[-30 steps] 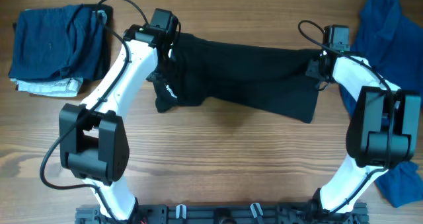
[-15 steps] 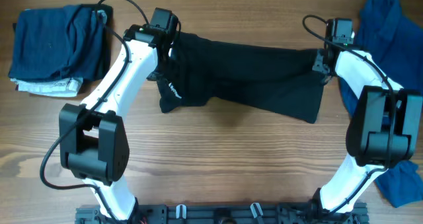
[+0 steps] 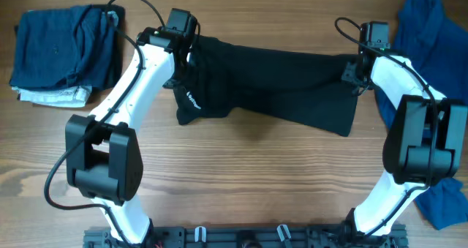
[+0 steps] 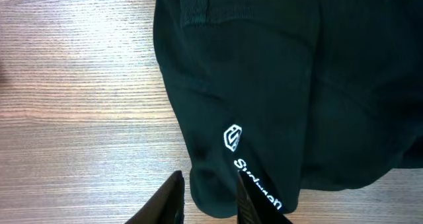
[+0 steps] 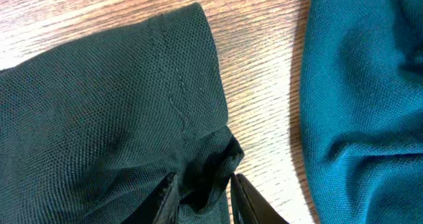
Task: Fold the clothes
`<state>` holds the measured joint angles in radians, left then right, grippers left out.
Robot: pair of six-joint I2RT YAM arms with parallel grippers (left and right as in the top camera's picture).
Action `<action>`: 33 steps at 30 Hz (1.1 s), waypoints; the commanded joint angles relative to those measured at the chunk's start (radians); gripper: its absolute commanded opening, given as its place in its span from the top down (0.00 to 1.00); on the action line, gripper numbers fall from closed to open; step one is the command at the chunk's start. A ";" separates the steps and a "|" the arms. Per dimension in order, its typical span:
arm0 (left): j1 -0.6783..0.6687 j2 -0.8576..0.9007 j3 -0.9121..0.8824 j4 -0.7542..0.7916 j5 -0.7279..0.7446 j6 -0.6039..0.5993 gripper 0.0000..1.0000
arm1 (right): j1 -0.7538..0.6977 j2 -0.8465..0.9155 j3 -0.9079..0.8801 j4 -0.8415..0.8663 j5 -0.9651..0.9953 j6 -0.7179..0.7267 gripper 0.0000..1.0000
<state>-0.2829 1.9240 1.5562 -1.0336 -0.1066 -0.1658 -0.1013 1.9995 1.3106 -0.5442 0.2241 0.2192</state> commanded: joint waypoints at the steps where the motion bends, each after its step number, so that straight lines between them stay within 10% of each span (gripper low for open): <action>1: 0.006 -0.013 -0.008 0.006 -0.007 0.002 0.74 | -0.004 0.029 0.005 0.010 -0.015 0.018 0.73; 9: 0.006 -0.013 -0.008 0.013 -0.007 0.002 0.74 | -0.004 0.063 0.005 0.005 -0.015 0.018 0.96; 25: 0.016 -0.013 -0.008 -0.041 0.080 0.002 0.93 | -0.004 -0.333 0.041 -0.105 -0.118 -0.007 0.96; 33: 0.077 -0.013 -0.024 -0.104 0.215 0.006 0.62 | -0.004 -0.333 0.040 -0.097 -0.117 -0.008 0.96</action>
<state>-0.2096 1.9240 1.5547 -1.1412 0.0544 -0.1658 -0.1009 1.6661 1.3445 -0.6476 0.1184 0.2218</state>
